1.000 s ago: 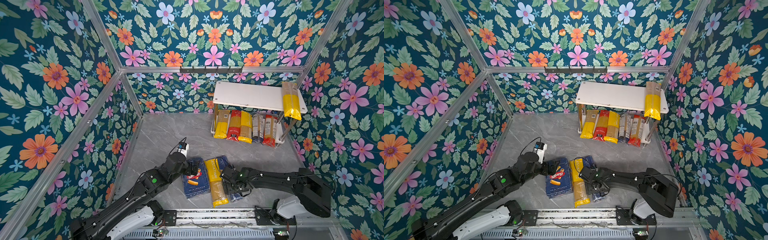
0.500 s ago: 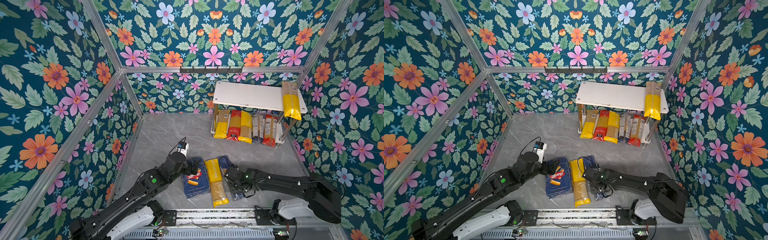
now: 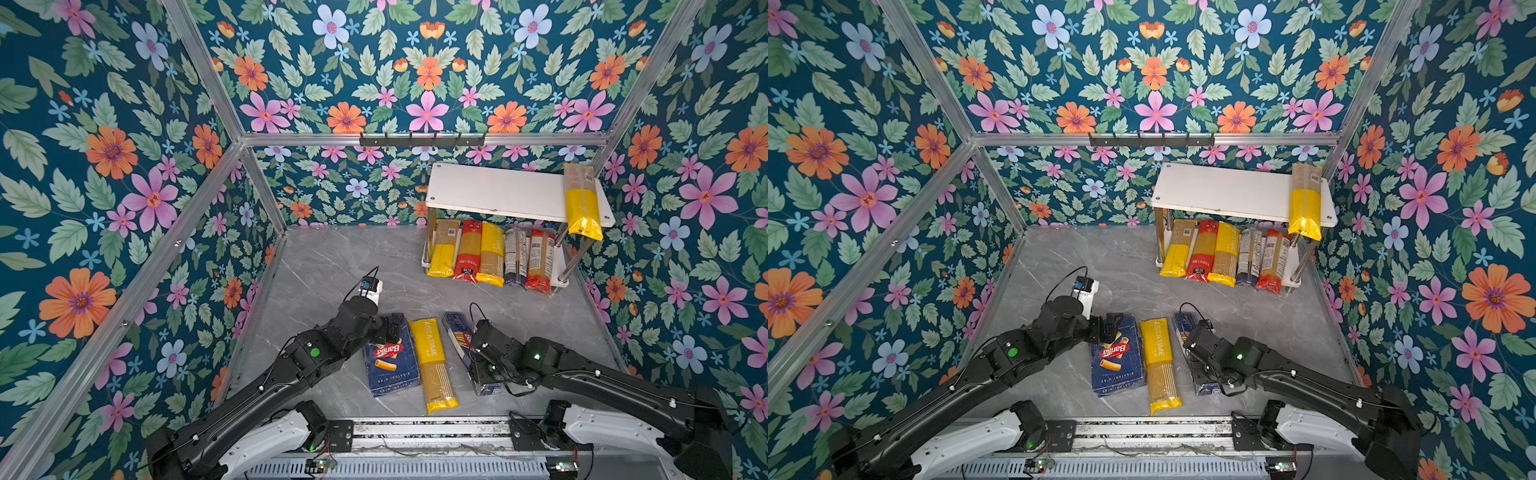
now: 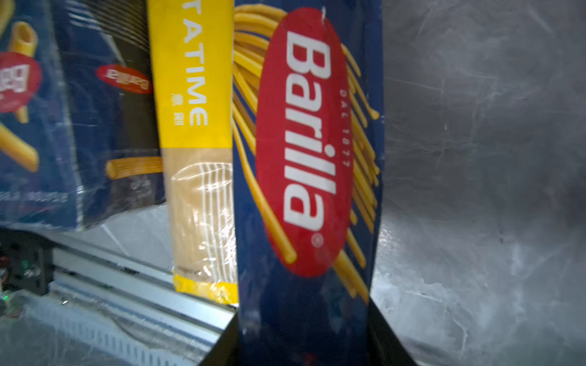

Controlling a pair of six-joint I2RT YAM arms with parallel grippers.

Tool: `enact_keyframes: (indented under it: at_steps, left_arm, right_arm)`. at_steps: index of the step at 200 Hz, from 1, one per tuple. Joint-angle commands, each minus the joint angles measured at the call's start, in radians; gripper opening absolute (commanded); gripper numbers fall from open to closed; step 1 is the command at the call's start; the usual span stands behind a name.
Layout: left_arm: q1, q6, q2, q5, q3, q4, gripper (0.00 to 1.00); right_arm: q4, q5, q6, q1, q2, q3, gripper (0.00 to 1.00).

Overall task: Arrange pasta packages on shelves
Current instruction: Pick up the pasta box from the center of the table, then place the pasta box on the shelf.

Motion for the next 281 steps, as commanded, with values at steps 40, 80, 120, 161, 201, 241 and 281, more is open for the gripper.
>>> enact_keyframes:
  at_steps: [40, 80, 120, 161, 201, 241, 281]
  left_arm:
    - [0.0, 0.035, 0.06, 0.007, 0.05, 0.043, 1.0]
    - [0.0, 0.049, 0.088, 0.0, 0.091, 0.043, 1.0]
    - [0.001, 0.07, 0.117, -0.01, 0.153, 0.029, 1.0]
    - [0.002, 0.113, 0.177, -0.019, 0.245, 0.01, 1.0]
    - [0.001, 0.149, 0.239, -0.017, 0.328, 0.008, 1.0]
    - [0.003, 0.177, 0.298, -0.006, 0.392, 0.024, 1.0]
    - [0.008, 0.207, 0.349, 0.009, 0.445, 0.044, 1.0]
  right_arm:
    - [-0.066, 0.039, -0.035, -0.011, -0.122, 0.089, 0.4]
    - [-0.121, 0.066, -0.068, -0.012, -0.128, 0.191, 0.39]
    - [-0.192, 0.123, -0.121, -0.013, -0.125, 0.34, 0.39]
    - [-0.264, 0.216, -0.202, -0.027, -0.107, 0.525, 0.38]
    - [-0.294, 0.302, -0.298, -0.05, -0.063, 0.709, 0.38]
    - [-0.265, 0.398, -0.411, -0.124, 0.025, 0.875, 0.39]
    - [-0.209, 0.365, -0.508, -0.332, 0.17, 1.031, 0.39]
